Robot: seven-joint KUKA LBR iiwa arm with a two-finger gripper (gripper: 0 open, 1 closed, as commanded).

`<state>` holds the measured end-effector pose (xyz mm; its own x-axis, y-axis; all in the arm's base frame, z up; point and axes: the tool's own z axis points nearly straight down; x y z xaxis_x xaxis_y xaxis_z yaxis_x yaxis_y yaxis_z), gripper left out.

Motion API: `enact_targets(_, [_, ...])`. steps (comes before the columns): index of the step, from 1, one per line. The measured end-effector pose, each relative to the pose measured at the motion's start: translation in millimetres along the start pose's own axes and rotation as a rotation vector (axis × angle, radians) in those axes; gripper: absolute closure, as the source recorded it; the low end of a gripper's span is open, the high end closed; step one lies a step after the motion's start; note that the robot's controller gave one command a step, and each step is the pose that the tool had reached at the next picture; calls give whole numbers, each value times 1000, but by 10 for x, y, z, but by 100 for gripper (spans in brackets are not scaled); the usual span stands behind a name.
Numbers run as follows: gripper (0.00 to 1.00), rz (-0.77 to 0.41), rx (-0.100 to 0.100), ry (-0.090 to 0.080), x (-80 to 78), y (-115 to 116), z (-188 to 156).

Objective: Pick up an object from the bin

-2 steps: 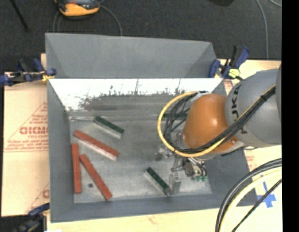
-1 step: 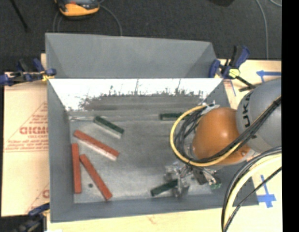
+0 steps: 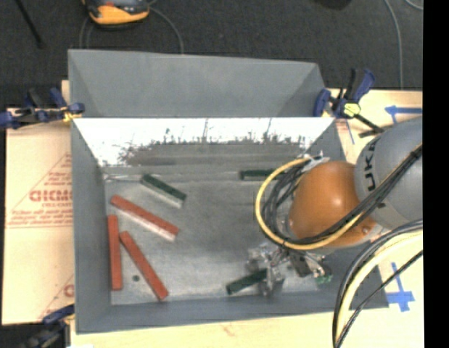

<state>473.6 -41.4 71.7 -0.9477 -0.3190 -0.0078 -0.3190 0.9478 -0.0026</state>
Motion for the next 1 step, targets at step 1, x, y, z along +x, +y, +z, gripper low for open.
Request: enact_targets(1, [100, 34, 0, 2, -317, -238, -1606])
